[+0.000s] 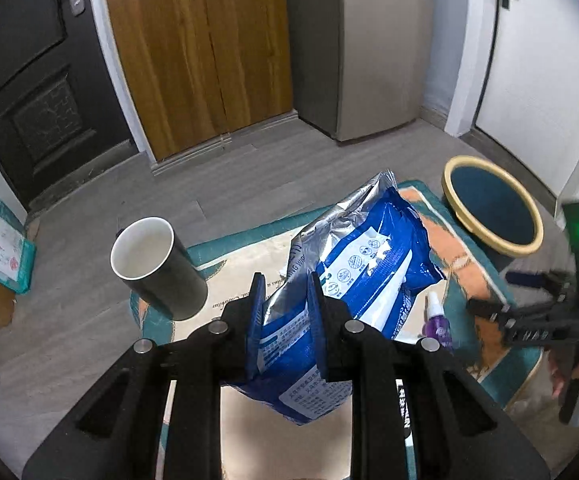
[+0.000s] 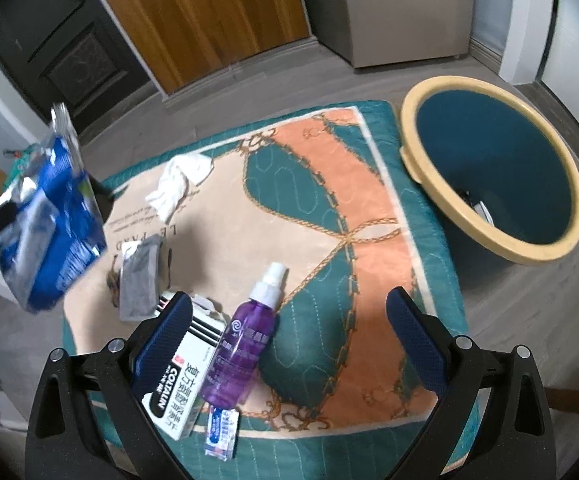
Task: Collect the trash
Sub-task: 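Grasp the blue wipes package with the left tool and lift it, then grasp the purple spray bottle with the right tool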
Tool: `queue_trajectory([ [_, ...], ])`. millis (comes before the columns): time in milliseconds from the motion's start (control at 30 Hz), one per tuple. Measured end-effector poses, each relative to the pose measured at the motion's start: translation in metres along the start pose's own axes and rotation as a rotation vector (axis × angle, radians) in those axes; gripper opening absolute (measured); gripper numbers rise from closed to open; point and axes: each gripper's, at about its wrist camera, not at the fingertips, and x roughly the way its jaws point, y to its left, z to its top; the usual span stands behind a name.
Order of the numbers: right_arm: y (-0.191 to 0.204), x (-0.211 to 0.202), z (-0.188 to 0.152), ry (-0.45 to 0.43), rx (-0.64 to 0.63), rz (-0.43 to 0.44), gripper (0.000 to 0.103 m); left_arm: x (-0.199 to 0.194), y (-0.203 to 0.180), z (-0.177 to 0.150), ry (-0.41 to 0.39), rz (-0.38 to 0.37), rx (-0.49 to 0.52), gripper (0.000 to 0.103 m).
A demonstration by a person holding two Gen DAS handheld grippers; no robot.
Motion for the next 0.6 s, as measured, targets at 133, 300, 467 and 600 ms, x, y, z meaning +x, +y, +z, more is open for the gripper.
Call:
queue_trajectory([
  [133,0.006,0.016,0.002,0.044,-0.033,0.009,0.096,0.002,0.003,0.005,-0.014,0.004,-0.011,0.021],
  [300,0.016,0.037,0.000,0.106,-0.072,0.012,0.092,0.009,-0.003,0.013,-0.018,-0.024,-0.007,0.021],
  [467,0.022,0.058,-0.005,0.168,-0.089,-0.003,0.063,0.022,-0.013,0.018,-0.008,-0.043,0.009,0.021],
  [600,0.020,0.064,-0.004,0.160,-0.079,0.008,0.057,0.030,-0.018,0.021,0.000,-0.049,0.024,0.021],
])
